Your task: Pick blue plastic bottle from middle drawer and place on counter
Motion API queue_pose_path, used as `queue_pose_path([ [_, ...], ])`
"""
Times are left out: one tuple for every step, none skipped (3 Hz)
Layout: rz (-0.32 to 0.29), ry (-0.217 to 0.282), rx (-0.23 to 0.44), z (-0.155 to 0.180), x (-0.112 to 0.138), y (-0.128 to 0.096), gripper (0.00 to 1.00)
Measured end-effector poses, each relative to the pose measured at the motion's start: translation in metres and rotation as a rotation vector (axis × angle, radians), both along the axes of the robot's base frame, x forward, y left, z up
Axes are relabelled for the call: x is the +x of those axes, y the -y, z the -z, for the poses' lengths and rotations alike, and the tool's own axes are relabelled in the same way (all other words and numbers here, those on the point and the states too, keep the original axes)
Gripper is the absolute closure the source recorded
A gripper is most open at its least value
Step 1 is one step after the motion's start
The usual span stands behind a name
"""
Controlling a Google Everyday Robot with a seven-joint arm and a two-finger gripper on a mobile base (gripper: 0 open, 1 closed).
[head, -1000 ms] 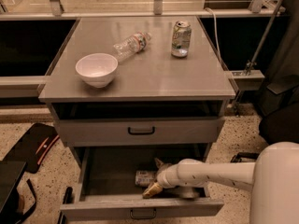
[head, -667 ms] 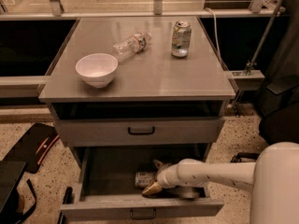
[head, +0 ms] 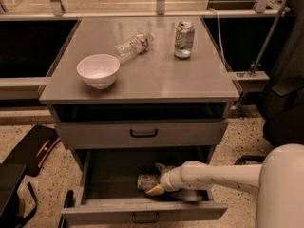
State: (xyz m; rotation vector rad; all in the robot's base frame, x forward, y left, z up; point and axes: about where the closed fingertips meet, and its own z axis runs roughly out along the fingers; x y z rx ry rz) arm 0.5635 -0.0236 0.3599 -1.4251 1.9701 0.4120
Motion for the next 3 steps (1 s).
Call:
queue_pose_path([
  [0.022,0.058,0.002,-0.040,-0.006,0.009,1.00],
  [0.029,0.146,-0.012,-0.104,-0.027,0.008,1.00],
  [0.010,0.227,-0.035,-0.170,-0.058,0.004,1.00],
])
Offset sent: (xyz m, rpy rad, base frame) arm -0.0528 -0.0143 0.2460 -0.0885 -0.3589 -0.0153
